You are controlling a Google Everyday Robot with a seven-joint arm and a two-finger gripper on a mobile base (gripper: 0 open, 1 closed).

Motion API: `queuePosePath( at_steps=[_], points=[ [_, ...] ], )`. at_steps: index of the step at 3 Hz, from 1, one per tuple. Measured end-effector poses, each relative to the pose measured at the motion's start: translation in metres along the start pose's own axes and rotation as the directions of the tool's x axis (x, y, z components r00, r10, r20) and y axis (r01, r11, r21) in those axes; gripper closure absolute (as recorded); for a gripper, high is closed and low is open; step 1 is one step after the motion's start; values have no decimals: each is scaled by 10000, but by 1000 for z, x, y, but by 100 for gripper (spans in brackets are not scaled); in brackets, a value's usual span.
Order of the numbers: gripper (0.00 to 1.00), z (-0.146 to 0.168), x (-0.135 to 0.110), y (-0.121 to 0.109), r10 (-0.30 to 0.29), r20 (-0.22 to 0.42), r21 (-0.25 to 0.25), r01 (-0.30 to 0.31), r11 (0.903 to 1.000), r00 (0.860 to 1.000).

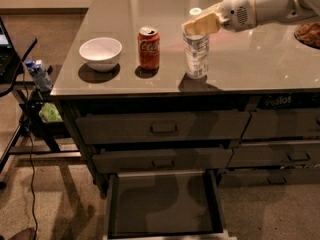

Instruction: Pick blue plastic bottle from bottom drawer and place on counter

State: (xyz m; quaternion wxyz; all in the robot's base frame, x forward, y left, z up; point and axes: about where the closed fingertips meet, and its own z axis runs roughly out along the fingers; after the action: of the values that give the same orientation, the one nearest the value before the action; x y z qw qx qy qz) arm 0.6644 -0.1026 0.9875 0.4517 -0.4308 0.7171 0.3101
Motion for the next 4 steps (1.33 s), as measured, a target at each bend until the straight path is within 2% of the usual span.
queuePosePath(
  at_steps=[1,2,4],
  points=[
    [100,3,7,-5,217,44,-130,-216,9997,9998],
    [100,1,3,-5,217,44,-130,-216,9997,9998],
    [58,1,3,-5,217,44,-131,-216,9997,9998]
  ],
)
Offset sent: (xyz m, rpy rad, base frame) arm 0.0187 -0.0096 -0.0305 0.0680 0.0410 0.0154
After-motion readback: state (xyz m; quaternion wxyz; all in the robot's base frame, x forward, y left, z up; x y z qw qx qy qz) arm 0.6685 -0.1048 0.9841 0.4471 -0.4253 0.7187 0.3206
